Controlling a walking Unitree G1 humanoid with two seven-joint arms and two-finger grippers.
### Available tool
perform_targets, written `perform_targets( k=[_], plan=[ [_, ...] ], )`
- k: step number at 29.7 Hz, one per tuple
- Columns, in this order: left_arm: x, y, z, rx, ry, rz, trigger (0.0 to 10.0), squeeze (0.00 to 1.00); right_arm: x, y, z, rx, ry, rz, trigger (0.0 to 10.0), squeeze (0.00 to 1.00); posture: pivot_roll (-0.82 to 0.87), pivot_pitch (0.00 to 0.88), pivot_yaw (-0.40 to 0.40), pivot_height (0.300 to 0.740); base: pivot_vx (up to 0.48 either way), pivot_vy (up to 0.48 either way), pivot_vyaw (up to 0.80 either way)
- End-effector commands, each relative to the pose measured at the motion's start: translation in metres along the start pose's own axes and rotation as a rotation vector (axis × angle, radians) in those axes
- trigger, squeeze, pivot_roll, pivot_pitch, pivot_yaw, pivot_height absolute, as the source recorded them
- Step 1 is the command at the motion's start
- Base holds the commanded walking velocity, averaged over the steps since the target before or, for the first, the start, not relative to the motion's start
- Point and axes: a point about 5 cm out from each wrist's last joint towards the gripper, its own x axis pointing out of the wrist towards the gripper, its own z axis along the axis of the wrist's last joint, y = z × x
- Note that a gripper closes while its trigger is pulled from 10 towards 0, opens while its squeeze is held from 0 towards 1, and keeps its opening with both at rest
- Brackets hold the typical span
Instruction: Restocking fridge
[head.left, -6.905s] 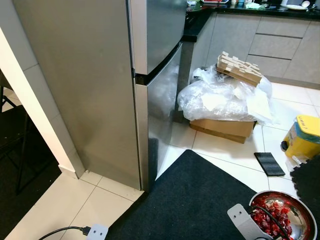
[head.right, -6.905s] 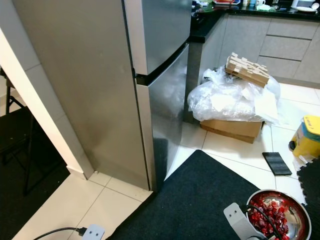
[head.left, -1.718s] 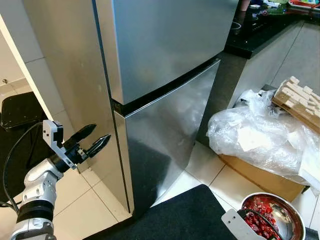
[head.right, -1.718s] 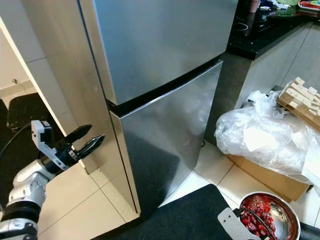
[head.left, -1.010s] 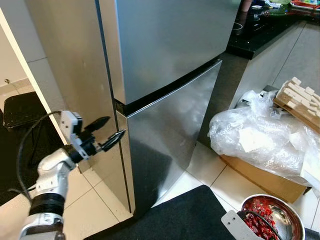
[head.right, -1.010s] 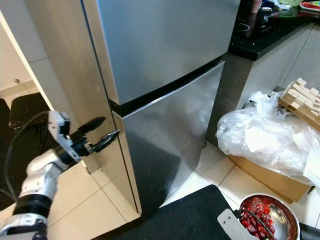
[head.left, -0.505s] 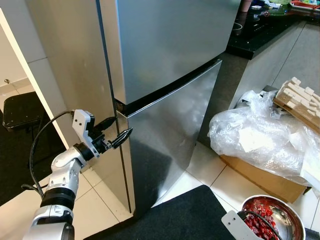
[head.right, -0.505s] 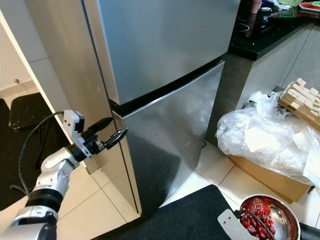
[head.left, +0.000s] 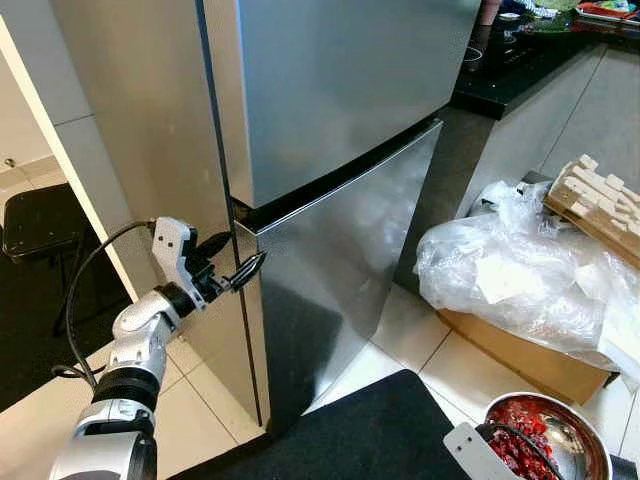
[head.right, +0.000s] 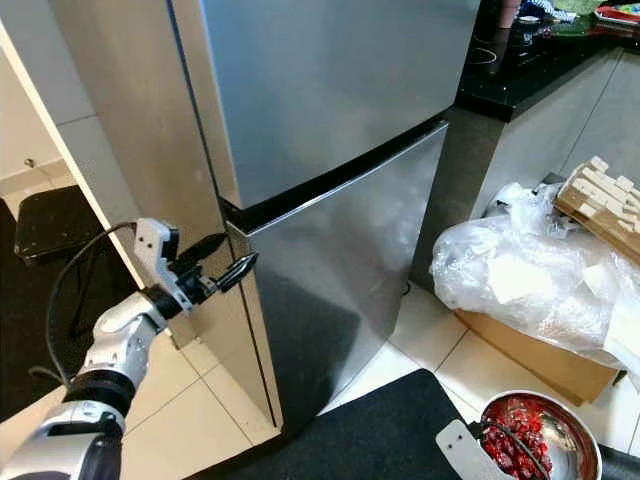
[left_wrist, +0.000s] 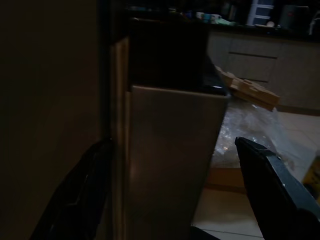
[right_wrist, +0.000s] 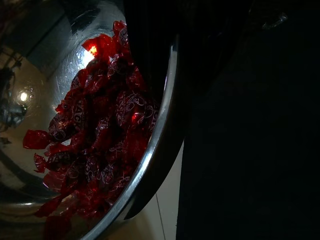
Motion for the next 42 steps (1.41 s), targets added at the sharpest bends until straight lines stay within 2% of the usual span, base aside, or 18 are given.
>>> perform_targets(
  k=[1, 2, 3, 4, 5, 6, 8, 10, 13, 16, 24, 27, 31, 33, 35, 38, 41, 42],
  plan=[
    [0.008, -0.016, -0.005, -0.029, 0.01, -0.138, 10.0, 0.0, 0.0, -0.003, 0.002, 0.022, -0.002, -0.018, 10.0, 0.0, -0.02, 0.0, -0.016, 0.74, 0.0, 0.0, 0.0],
    [0.008, -0.016, -0.005, -0.029, 0.01, -0.138, 10.0, 0.0, 0.0, -0.003, 0.002, 0.022, -0.002, -0.018, 10.0, 0.0, -0.02, 0.0, -0.016, 0.74, 0.0, 0.0, 0.0],
    [0.009, -0.034, -0.008, -0.056, 0.033, -0.313, 10.0, 0.0, 0.0, -0.003, 0.001, 0.023, -0.001, -0.019, 10.0, 0.0, -0.02, 0.0, -0.016, 0.74, 0.0, 0.0, 0.0],
    [0.009, -0.034, -0.008, -0.056, 0.033, -0.313, 10.0, 0.0, 0.0, -0.003, 0.001, 0.023, -0.001, -0.019, 10.0, 0.0, -0.02, 0.0, -0.016, 0.74, 0.0, 0.0, 0.0],
    [0.009, -0.042, -0.009, -0.073, 0.045, -0.386, 10.0, 0.0, 0.0, -0.003, 0.001, 0.024, 0.0, -0.019, 10.0, 0.0, -0.02, 0.0, -0.016, 0.74, 0.0, 0.0, 0.0],
    [0.009, -0.042, -0.009, -0.073, 0.045, -0.386, 10.0, 0.0, 0.0, -0.003, 0.001, 0.024, 0.0, -0.019, 10.0, 0.0, -0.02, 0.0, -0.016, 0.74, 0.0, 0.0, 0.0],
    [0.008, -0.053, -0.011, -0.094, 0.067, -0.478, 10.0, 0.0, 0.0, -0.003, 0.001, 0.025, 0.001, -0.02, 10.0, 0.0, -0.02, 0.0, -0.016, 0.74, 0.0, 0.0, 0.0],
    [0.008, -0.053, -0.011, -0.094, 0.067, -0.478, 10.0, 0.0, 0.0, -0.003, 0.001, 0.025, 0.001, -0.02, 10.0, 0.0, -0.02, 0.0, -0.016, 0.74, 0.0, 0.0, 0.0],
    [0.005, -0.069, -0.014, -0.124, 0.102, -0.618, 10.0, 0.0, 0.0, -0.003, 0.001, 0.026, 0.002, -0.02, 10.0, 0.0, -0.02, 0.0, -0.019, 0.74, 0.0, 0.0, 0.0],
    [0.006, -0.08, -0.018, -0.138, 0.113, -0.679, 10.0, 0.0, 0.001, -0.003, 0.001, 0.027, 0.002, -0.02, 10.0, 0.0, -0.02, 0.0, -0.019, 0.74, 0.0, 0.0, 0.0],
    [0.006, -0.078, -0.019, -0.133, 0.095, -0.618, 10.0, 0.0, 0.001, -0.003, 0.0, 0.027, 0.004, -0.019, 10.0, 0.0, -0.02, 0.0, -0.019, 0.74, 0.0, 0.0, 0.0],
    [-0.005, -0.077, -0.018, -0.175, 0.126, -0.658, 10.0, 0.0, 0.0, -0.003, -0.001, 0.025, 0.008, -0.016, 10.0, 0.0, -0.02, 0.0, -0.019, 0.74, 0.0, 0.0, 0.0],
    [-0.034, -0.073, -0.034, -0.164, 0.325, -0.699, 10.0, 0.0, 0.0, -0.003, -0.002, 0.027, 0.011, -0.015, 10.0, 0.0, -0.02, 0.0, -0.022, 0.74, 0.0, 0.0, 0.0],
    [-0.041, -0.069, -0.038, -0.152, 0.379, -0.685, 10.0, 0.0, 0.0, -0.003, -0.002, 0.027, 0.011, -0.015, 10.0, 0.0, -0.02, 0.0, -0.022, 0.74, 0.0, 0.0, 0.0],
    [-0.041, -0.069, -0.038, -0.152, 0.379, -0.685, 10.0, 0.0, 0.0, -0.003, -0.002, 0.027, 0.011, -0.015, 10.0, 0.0, -0.02, 0.0, -0.022, 0.74, 0.0, 0.0, 0.0],
    [-0.054, -0.056, -0.048, -0.08, 0.505, -0.605, 10.0, 0.0, 0.0, -0.004, -0.002, 0.026, 0.012, -0.016, 10.0, 0.0, -0.02, 0.0, -0.022, 0.74, 0.0, 0.0, 0.0],
    [-0.058, -0.047, -0.05, -0.028, 0.547, -0.538, 10.0, 0.0, 0.0, -0.004, -0.002, 0.026, 0.012, -0.016, 10.0, 0.0, -0.02, 0.0, -0.022, 0.74, 0.0, 0.0, 0.0],
    [-0.059, -0.035, -0.049, 0.028, 0.551, -0.444, 10.0, 0.0, 0.0, -0.004, -0.002, 0.026, 0.012, -0.017, 10.0, 0.0, -0.02, 0.0, -0.027, 0.74, 0.0, 0.0, 0.0]
  ],
)
